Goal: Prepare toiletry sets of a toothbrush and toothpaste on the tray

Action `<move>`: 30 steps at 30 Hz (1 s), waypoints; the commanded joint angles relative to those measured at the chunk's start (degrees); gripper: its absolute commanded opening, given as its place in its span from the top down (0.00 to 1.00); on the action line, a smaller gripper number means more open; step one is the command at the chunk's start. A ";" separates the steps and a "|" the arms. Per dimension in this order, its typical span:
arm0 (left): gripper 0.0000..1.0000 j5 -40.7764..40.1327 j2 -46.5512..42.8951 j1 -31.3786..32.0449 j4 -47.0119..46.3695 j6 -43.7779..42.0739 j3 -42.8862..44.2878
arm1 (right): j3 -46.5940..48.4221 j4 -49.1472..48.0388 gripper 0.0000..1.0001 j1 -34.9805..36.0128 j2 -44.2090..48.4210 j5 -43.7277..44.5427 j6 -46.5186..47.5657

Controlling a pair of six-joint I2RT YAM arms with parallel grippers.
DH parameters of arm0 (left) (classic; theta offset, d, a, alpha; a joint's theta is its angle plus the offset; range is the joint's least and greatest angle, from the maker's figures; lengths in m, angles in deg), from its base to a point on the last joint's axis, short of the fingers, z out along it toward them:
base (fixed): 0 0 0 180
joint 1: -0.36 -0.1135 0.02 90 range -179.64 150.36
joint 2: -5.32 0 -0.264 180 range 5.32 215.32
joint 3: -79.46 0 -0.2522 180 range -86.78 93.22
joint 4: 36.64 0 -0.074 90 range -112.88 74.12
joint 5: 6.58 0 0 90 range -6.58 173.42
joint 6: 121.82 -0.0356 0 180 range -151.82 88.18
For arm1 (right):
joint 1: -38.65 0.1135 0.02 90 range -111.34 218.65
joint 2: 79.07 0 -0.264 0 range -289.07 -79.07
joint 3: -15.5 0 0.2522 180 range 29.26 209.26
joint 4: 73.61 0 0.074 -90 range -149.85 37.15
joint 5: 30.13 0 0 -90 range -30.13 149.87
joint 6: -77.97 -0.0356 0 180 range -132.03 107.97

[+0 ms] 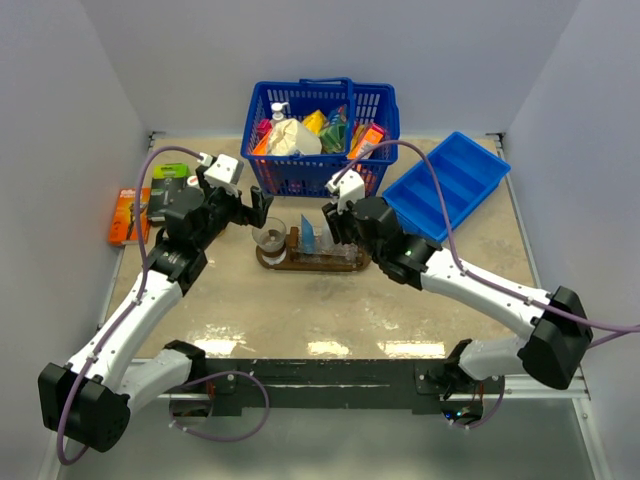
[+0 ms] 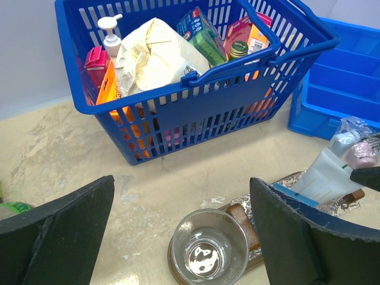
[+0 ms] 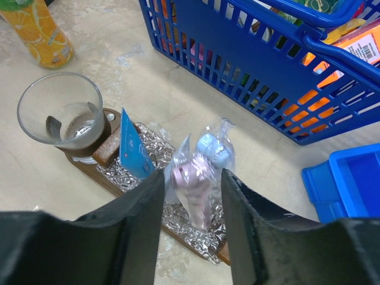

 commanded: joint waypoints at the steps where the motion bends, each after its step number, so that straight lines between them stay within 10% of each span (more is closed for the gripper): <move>1: 0.00 0.15 -0.96 -0.24 -2.75 -0.72 -0.24 | -0.05 -0.29 0.52 0.12 2.22 1.80 -1.45; 30: 0.00 -4.15 -0.79 -0.24 -2.40 1.39 0.02 | -1.28 -3.80 0.12 -5.58 8.37 -6.26 -7.95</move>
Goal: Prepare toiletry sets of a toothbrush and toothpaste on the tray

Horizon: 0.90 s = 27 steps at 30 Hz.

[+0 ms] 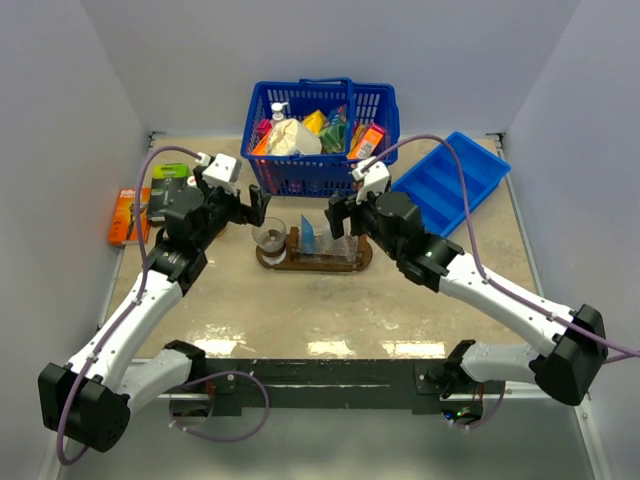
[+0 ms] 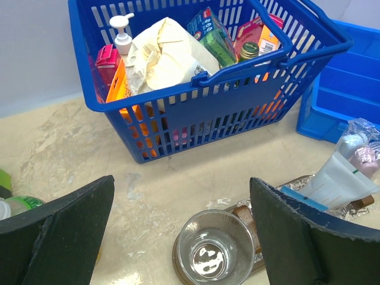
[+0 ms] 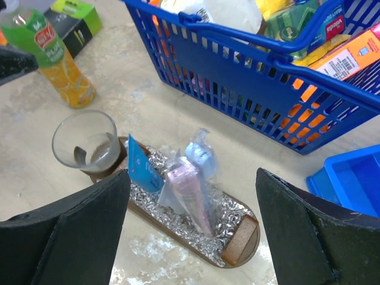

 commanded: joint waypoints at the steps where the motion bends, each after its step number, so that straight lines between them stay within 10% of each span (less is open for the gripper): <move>1: 0.00 -2.60 -0.70 -0.22 -2.33 1.63 0.11 | -1.37 -4.02 0.12 -6.32 3.09 -6.30 -3.95; 12: 0.00 -4.18 0.36 -3.37 -1.80 6.46 0.28 | -5.06 -3.94 0.11 -18.82 8.36 -10.53 -6.68; 27: 0.00 -20.26 -10.45 -3.99 -6.72 8.84 -3.94 | -6.20 -2.09 0.12 -20.68 19.78 4.94 -5.19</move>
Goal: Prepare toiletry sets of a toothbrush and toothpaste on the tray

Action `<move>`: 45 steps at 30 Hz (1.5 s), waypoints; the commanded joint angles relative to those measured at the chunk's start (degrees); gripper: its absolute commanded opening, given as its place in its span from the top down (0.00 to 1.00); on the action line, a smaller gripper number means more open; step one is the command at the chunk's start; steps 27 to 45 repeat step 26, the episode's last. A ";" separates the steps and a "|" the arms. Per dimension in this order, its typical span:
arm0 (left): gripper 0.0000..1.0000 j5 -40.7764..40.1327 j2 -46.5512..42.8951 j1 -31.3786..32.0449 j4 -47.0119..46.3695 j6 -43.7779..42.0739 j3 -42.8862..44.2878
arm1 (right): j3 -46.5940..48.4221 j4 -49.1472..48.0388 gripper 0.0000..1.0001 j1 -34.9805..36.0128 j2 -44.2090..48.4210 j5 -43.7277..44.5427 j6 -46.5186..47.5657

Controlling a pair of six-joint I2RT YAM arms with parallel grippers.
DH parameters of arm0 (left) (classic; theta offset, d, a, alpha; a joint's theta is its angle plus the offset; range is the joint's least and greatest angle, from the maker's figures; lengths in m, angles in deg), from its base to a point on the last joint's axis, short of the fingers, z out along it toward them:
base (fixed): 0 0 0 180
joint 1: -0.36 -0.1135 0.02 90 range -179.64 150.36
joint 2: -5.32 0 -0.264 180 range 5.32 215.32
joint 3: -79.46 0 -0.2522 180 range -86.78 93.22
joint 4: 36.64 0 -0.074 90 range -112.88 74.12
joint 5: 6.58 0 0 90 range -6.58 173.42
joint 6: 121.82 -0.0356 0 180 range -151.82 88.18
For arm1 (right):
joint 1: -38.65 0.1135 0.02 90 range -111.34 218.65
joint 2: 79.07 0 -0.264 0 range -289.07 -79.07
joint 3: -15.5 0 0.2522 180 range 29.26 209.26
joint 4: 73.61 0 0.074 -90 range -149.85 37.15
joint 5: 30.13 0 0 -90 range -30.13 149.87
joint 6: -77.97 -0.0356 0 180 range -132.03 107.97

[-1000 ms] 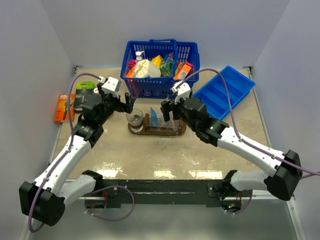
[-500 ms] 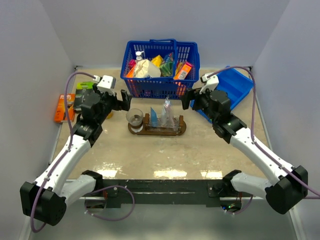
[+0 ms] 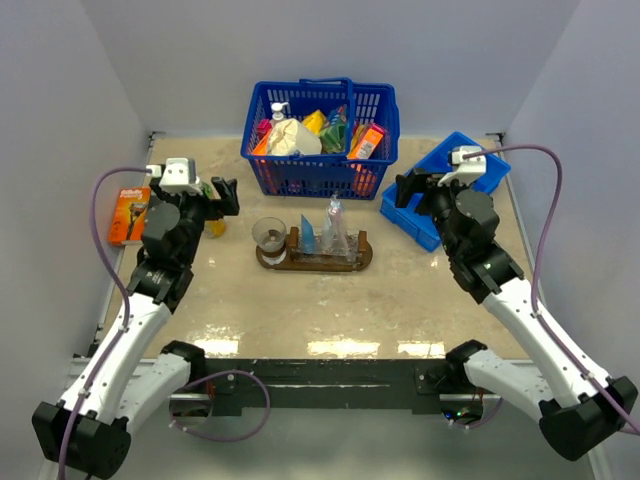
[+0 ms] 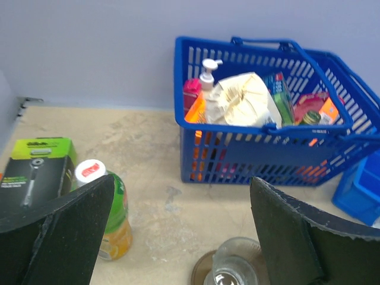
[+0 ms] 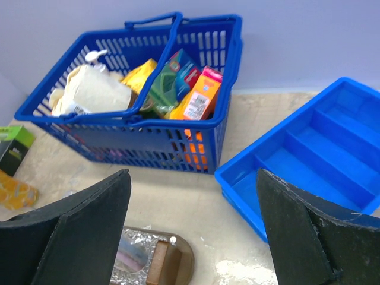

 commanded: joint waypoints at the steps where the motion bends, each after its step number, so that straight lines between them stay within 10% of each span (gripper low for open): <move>1: 0.00 -6.65 -2.71 -0.30 -4.63 1.30 -0.66 | -1.31 -1.50 0.12 -0.07 4.42 5.92 1.72; 45: 0.00 -6.04 -4.74 -0.30 -6.03 0.86 -2.06 | -1.58 -1.50 0.12 -0.07 5.48 5.93 3.48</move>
